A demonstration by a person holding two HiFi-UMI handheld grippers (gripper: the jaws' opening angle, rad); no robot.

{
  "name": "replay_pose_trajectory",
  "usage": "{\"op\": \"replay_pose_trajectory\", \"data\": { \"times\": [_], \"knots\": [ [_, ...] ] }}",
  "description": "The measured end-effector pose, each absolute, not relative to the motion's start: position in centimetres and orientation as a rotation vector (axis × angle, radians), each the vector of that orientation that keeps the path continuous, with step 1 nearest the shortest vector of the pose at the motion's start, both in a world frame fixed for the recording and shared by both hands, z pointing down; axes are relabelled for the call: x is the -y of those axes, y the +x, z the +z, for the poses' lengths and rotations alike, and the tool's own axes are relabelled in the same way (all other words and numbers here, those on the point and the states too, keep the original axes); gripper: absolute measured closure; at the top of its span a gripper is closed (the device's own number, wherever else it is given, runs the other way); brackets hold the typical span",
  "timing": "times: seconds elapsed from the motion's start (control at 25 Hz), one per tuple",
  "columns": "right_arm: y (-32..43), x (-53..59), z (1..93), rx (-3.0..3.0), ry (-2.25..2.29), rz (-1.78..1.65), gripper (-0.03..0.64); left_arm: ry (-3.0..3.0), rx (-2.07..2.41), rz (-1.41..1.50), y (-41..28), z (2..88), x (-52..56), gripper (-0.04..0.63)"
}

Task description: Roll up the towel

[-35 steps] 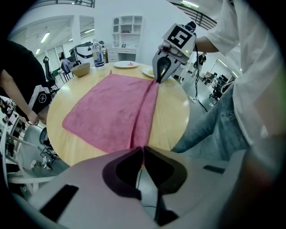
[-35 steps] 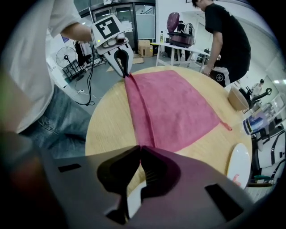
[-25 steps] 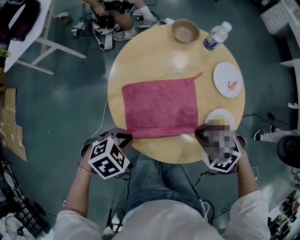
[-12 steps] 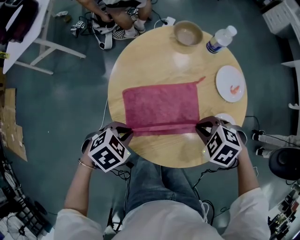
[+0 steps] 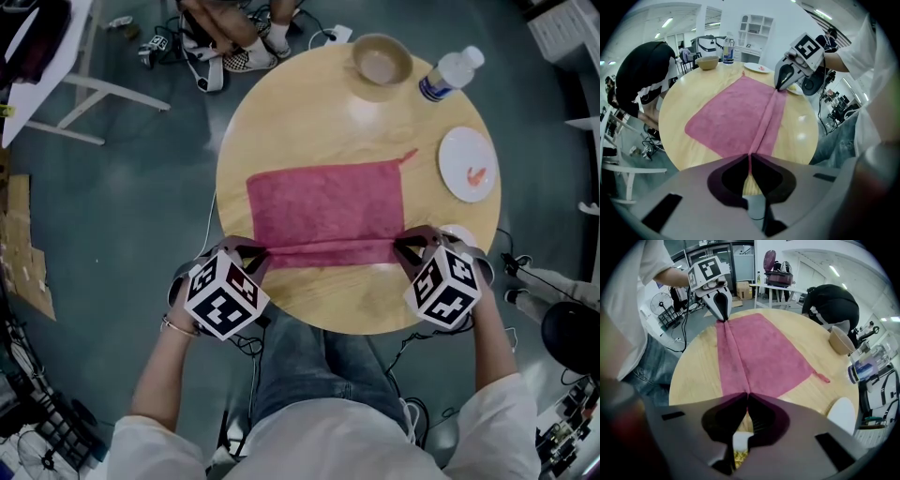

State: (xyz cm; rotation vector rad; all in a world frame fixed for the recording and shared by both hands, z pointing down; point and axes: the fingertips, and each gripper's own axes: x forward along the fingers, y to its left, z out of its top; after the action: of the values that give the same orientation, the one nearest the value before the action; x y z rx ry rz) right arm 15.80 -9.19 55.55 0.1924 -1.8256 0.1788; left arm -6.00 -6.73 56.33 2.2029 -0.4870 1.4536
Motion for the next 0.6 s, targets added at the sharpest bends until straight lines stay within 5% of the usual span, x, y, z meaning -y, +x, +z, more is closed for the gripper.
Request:
{"op": "replay_pose_trajectory", "data": {
  "times": [0.6],
  "knots": [
    [16.5, 9.9, 52.4, 1.882, 0.334, 0.147, 0.554, 2.275, 0.66, 1.401, -7.9, 53.1, 7.9, 0.525]
  ]
}}
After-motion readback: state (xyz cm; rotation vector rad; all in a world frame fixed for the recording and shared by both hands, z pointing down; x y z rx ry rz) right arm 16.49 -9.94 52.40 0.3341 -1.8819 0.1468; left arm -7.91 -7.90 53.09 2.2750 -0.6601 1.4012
